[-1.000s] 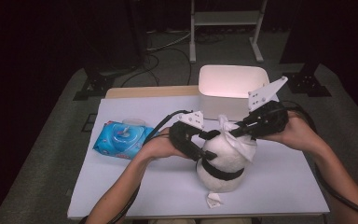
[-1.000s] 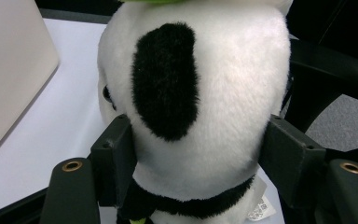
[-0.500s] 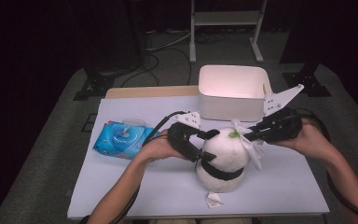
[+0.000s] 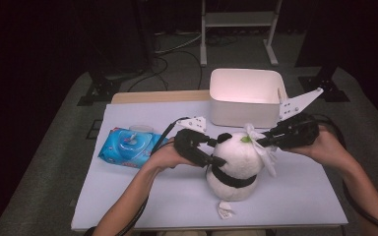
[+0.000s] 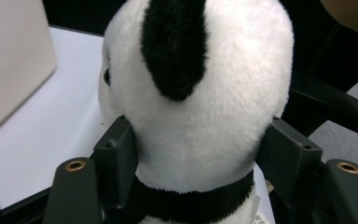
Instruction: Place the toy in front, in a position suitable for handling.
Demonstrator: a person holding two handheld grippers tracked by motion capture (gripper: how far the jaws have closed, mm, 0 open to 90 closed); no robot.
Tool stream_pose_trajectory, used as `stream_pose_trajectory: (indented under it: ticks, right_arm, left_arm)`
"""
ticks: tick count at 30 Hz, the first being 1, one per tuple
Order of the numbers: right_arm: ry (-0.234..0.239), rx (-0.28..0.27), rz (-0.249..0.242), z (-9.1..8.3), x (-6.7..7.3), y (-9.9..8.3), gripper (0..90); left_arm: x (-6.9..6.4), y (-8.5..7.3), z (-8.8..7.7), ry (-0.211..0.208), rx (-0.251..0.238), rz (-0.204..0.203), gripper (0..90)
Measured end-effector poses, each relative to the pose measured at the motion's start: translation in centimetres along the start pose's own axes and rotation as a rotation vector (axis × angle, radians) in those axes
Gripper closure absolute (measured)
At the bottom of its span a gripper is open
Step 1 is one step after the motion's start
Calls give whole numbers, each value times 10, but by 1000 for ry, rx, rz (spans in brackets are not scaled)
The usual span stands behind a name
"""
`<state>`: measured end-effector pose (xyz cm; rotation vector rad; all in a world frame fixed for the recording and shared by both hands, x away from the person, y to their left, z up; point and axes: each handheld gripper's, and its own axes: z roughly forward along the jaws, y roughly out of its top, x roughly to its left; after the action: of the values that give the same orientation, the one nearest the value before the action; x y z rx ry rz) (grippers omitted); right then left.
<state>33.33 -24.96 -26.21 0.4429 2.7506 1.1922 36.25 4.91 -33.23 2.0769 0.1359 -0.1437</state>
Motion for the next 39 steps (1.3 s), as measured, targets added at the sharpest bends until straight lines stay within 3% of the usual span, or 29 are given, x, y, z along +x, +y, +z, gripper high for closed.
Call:
stream_pose_trajectory:
  ticks: [5, 8, 11, 15, 21, 24, 31, 39]
  right_arm:
    - [20, -44, 10, 1, -1, 1, 800]
    - [35, -58, 11, 8, -2, 1, 800]
    - [44, -71, 13, 13, -2, -1, 801]
    - [37, -47, 11, 16, -2, -6, 801]
    - [6, -51, 0, -4, 5, -8, 801]
    - [-20, 1, -33, -2, 9, -3, 801]
    - [-17, 0, -19, -2, 7, -9, 801]
    - [-25, 7, 42, -1, -2, -31, 801]
  left_arm:
    - [-5, 9, -14, 25, 2, 4, 345]
    - [-9, 16, -24, 58, 56, 30, 345]
    - [-9, 17, -26, 64, 78, 32, 345]
    - [-10, 18, -19, 68, 99, 41, 340]
    - [-14, 28, 4, 42, 97, 75, 326]
    - [-17, 35, 18, 46, 118, 87, 320]
    - [-16, 37, 22, 41, 125, 89, 290]
    - [-14, 21, 21, 50, 158, 62, 234]
